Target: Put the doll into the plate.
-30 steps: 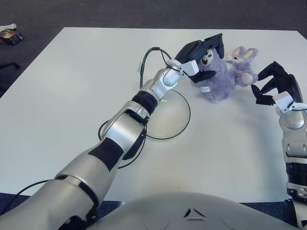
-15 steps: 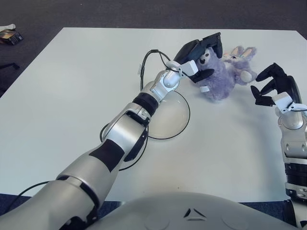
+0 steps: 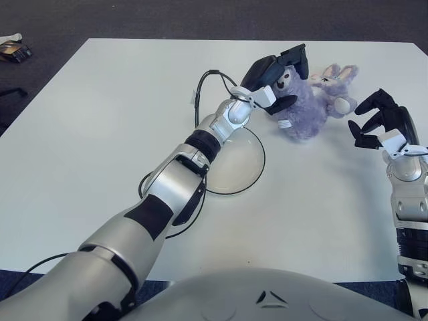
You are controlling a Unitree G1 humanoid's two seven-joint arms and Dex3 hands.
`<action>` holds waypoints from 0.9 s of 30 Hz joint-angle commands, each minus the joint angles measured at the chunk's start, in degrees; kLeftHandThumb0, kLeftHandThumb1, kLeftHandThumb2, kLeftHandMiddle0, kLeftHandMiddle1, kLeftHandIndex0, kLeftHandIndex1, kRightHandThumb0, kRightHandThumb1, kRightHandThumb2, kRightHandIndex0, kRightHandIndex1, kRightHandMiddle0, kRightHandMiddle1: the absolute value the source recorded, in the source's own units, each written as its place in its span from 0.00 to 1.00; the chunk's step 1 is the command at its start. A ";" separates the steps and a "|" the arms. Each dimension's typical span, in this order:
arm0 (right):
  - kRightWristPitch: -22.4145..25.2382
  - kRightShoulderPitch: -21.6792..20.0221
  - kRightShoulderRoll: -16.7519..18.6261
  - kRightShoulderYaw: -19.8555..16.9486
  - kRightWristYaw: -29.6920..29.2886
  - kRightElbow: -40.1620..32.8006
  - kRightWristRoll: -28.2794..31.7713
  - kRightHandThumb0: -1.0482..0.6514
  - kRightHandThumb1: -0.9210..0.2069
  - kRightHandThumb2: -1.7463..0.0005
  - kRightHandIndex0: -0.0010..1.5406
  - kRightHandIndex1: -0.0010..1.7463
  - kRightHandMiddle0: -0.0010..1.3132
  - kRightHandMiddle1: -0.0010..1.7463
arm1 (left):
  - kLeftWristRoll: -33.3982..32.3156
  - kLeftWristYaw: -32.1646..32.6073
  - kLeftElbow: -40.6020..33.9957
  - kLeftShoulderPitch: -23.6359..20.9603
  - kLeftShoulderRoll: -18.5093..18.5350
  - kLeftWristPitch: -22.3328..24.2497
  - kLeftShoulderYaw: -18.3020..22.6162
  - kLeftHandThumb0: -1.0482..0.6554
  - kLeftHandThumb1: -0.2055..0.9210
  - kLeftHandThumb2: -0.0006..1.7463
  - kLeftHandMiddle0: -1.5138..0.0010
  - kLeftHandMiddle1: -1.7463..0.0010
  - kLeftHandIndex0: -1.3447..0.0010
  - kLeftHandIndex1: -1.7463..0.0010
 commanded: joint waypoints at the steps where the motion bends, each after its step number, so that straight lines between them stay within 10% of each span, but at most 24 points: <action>1: 0.60 0.75 -0.08 -0.06 0.07 -1.08 -0.25 0.61 0.44 0.33 0.39 0.92 0.24 1.00 | 0.38 -0.88 0.62 -0.84 1.62 -1.37 -0.23 0.62 0.21 0.92 0.43 0.07 0.55 0.00; 16: -0.10 0.61 -0.26 0.46 -0.89 -0.84 -0.98 0.61 0.47 0.31 0.38 0.94 0.27 1.00 | 5.75 -2.21 4.43 -5.83 8.27 -8.22 -3.98 0.61 0.20 0.92 0.43 0.07 0.55 0.00; 27: -11.07 -0.58 -3.30 1.44 -2.18 3.68 -1.94 0.61 0.39 0.40 0.36 0.85 0.29 1.00 | 10.57 2.18 6.53 -8.25 11.17 -11.62 -6.61 0.61 0.18 0.94 0.41 0.08 0.53 0.00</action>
